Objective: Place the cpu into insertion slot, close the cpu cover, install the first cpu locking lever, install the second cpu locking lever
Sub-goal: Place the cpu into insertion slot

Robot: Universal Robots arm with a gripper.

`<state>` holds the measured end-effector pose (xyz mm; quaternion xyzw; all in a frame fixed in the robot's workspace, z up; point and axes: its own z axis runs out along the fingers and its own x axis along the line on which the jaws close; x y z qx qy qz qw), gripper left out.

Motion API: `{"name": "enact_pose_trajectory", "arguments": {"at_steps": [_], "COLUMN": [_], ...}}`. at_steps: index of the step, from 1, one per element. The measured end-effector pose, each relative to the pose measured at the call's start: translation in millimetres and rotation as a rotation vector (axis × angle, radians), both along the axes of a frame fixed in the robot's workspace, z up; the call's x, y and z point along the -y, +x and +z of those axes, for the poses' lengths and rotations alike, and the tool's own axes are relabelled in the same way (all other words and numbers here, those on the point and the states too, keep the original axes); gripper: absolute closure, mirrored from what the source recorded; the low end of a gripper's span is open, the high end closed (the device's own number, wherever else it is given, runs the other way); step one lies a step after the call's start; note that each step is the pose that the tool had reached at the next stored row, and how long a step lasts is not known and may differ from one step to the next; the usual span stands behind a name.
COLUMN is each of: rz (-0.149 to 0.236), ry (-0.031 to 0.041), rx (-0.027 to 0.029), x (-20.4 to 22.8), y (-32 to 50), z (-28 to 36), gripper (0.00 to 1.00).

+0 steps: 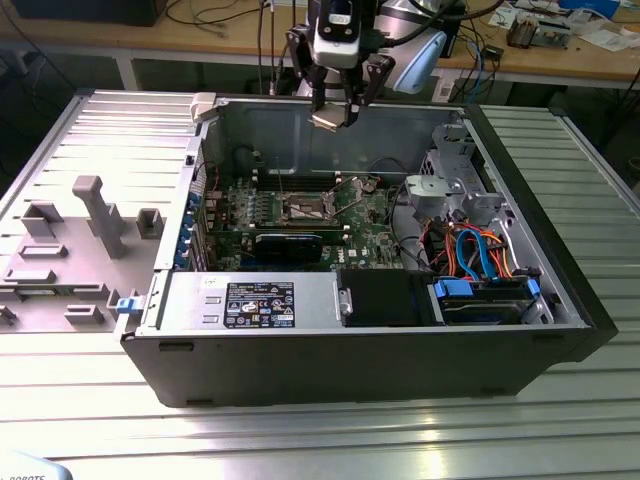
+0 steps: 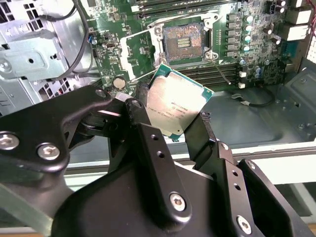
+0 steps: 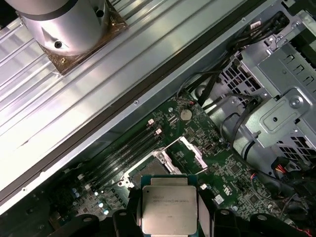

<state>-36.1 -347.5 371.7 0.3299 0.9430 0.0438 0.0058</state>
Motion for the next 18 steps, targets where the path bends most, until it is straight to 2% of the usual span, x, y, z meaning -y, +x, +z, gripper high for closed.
{"name": "enact_pose_trajectory", "arguments": {"at_steps": [9, 18], "rz": [-0.057, -0.087], "ry": [-0.0001, -0.0002], "rx": [0.0000, 0.0000], "x": [0.0, 0.0], "y": [0.0, 0.0], "z": [-0.5, -0.8], "gripper": [0.46, 0.46]}}
